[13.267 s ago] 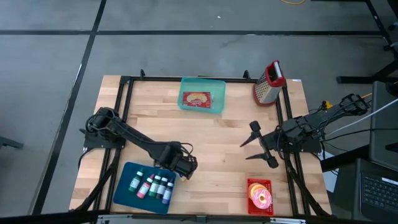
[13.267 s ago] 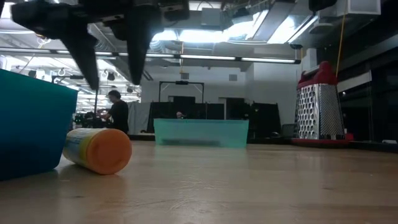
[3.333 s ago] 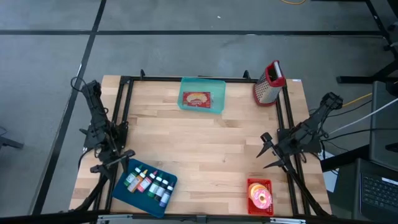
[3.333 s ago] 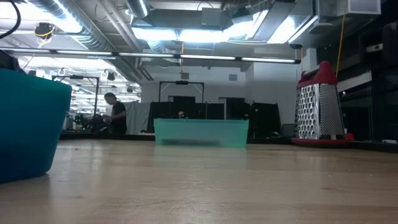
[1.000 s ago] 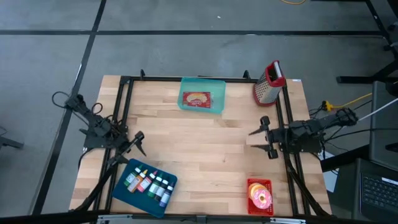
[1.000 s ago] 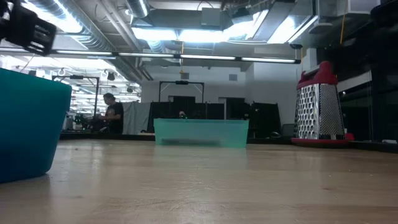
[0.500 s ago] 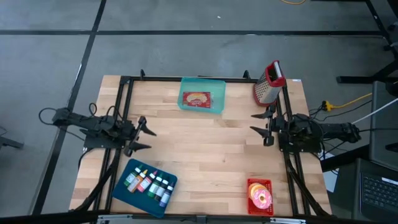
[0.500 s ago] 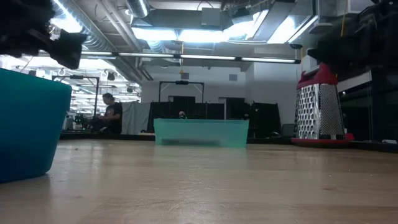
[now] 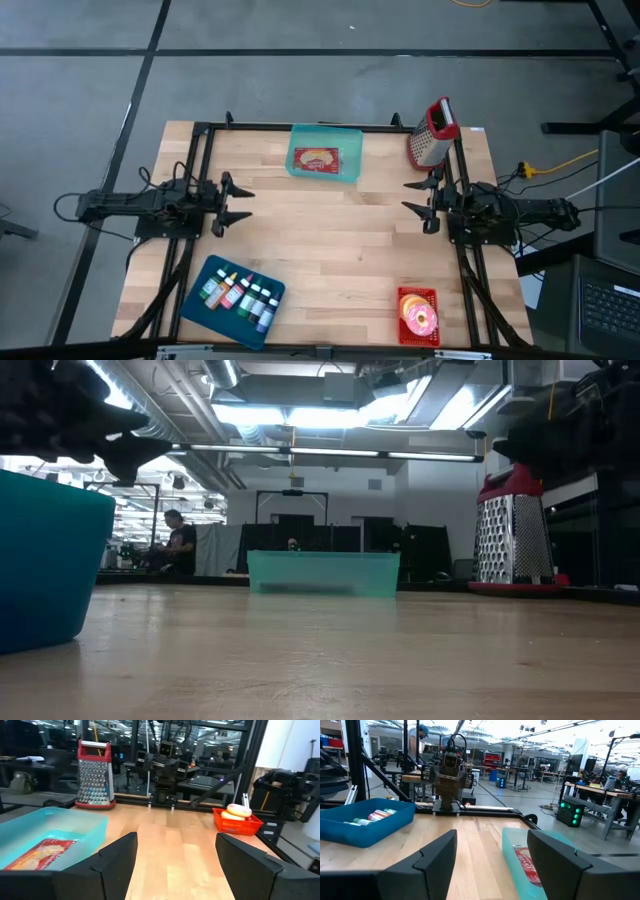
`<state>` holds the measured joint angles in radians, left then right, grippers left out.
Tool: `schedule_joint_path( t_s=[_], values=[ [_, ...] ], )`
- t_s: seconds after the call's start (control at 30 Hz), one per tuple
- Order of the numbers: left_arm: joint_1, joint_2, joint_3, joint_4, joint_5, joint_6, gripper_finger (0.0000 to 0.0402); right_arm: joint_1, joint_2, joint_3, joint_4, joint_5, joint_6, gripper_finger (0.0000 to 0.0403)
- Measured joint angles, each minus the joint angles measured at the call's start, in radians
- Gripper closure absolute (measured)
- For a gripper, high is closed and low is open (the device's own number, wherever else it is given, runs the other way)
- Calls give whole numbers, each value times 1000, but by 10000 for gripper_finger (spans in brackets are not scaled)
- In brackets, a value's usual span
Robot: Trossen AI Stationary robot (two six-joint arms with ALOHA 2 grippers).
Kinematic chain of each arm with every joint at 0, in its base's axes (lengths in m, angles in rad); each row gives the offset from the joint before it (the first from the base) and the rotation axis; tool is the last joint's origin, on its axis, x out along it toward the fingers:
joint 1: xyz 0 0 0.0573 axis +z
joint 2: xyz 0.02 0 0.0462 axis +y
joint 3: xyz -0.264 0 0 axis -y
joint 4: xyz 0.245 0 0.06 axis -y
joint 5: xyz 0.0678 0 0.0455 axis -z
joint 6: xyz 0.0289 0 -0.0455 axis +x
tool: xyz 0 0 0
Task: Pick & Place Food Item
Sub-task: Return to Home Position
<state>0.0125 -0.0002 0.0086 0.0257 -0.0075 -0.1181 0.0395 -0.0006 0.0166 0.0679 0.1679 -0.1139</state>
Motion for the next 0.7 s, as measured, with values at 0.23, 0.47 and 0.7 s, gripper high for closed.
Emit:
schedule_joint_path(
  t_s=[0.23, 0.47, 0.7],
  values=[
    [9, 0, 0, 0, 0, 0, 137, 0, 0, 0, 0, 0, 0, 158],
    [9, 0, 0, 0, 0, 0, 137, 0, 0, 0, -1, 0, 0, 158],
    [6, 0, 0, 0, 0, 0, 136, 0, 0, 0, -1, 0, 0, 158]
  ],
)
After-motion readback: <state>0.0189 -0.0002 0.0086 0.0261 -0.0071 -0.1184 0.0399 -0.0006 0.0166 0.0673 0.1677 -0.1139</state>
